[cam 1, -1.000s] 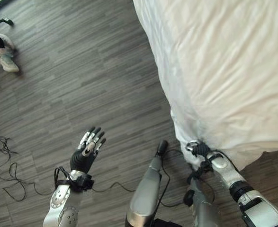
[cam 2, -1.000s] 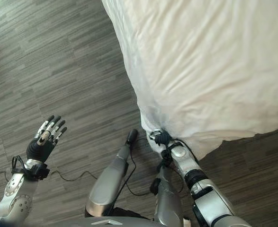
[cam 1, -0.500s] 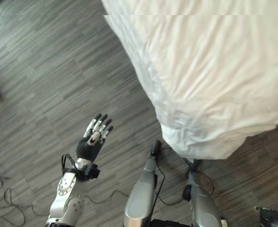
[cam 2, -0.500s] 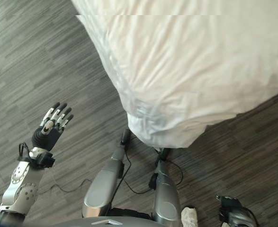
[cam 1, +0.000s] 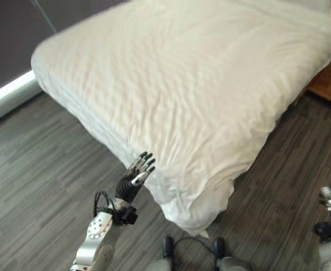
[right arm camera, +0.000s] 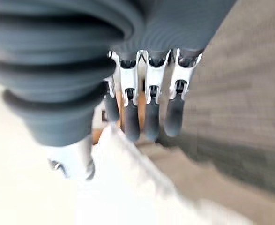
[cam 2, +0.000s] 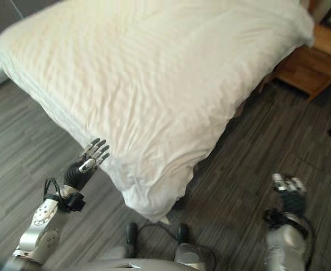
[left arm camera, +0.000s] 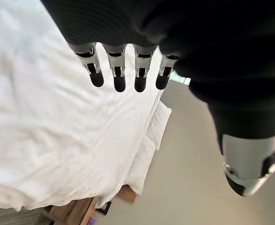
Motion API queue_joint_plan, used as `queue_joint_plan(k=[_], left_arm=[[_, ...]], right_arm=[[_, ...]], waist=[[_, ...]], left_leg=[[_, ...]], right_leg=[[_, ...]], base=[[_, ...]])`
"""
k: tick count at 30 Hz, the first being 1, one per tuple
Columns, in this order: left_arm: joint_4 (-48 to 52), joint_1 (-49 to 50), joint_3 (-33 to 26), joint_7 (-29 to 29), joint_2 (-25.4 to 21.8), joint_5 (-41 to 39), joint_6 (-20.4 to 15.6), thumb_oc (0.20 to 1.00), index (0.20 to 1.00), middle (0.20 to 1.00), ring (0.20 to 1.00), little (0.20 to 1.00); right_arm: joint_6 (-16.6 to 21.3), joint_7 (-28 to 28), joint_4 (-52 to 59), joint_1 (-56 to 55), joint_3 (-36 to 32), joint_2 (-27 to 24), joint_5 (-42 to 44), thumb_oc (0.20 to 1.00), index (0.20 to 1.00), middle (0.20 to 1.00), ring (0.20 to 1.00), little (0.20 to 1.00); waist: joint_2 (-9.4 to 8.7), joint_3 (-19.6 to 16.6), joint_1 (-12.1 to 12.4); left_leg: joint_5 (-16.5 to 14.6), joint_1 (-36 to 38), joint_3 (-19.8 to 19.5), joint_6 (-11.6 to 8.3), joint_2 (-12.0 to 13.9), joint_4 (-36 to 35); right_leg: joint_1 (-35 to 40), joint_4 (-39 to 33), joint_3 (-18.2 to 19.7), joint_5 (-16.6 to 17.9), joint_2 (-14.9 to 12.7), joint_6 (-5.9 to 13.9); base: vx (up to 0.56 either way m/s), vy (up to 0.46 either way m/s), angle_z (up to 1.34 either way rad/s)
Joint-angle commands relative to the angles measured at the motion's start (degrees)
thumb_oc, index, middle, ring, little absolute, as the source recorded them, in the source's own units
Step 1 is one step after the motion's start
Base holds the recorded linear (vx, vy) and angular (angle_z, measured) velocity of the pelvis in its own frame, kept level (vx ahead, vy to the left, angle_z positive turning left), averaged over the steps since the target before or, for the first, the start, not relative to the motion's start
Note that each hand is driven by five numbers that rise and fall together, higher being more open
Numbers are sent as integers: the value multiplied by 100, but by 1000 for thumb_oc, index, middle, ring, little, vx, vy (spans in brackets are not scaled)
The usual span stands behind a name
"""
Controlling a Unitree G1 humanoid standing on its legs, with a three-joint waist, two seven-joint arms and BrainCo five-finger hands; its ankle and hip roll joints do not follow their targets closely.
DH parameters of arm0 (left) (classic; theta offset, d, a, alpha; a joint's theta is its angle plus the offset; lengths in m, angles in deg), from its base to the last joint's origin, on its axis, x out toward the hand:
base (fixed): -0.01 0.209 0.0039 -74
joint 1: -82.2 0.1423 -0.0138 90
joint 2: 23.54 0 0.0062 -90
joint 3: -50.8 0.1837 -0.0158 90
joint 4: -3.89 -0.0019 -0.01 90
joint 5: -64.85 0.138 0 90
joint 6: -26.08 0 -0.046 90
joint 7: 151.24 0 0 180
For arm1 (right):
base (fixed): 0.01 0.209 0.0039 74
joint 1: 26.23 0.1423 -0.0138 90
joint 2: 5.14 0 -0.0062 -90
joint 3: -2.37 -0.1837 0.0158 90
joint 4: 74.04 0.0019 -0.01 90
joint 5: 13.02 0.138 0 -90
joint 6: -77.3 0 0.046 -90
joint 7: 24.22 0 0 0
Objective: Making the bed.
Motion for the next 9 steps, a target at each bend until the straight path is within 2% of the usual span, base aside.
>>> queue_joint_plan(k=[1,5,9], left_arm=[[-306,-177,383,-218,-167,300,94,1000,1000,1000,1000,1000],[-528,-462,741,-426,-80,452,49,1000,1000,1000,1000,1000],[-613,-597,820,-452,-55,504,-2,1000,1000,1000,1000,1000]], right_arm=[[106,435,385,171,374,-99,-202,1000,1000,1000,1000,1000],[-132,752,882,-17,1381,-314,-864,1000,1000,1000,1000,1000],[-251,820,801,54,1779,-513,-1311,1000,1000,1000,1000,1000]], waist=[[-17,-148,56],[17,-351,39],[32,-388,54]], left_leg=[[-175,178,220,268,-150,137],[-198,343,208,261,-152,142],[-224,441,227,263,-156,137]], right_leg=[[-42,534,74,-209,-212,101],[150,524,36,-247,-218,98],[211,498,39,-241,-215,108]], base=[[7,-27,-5],[-10,-34,3],[-5,-8,1]])
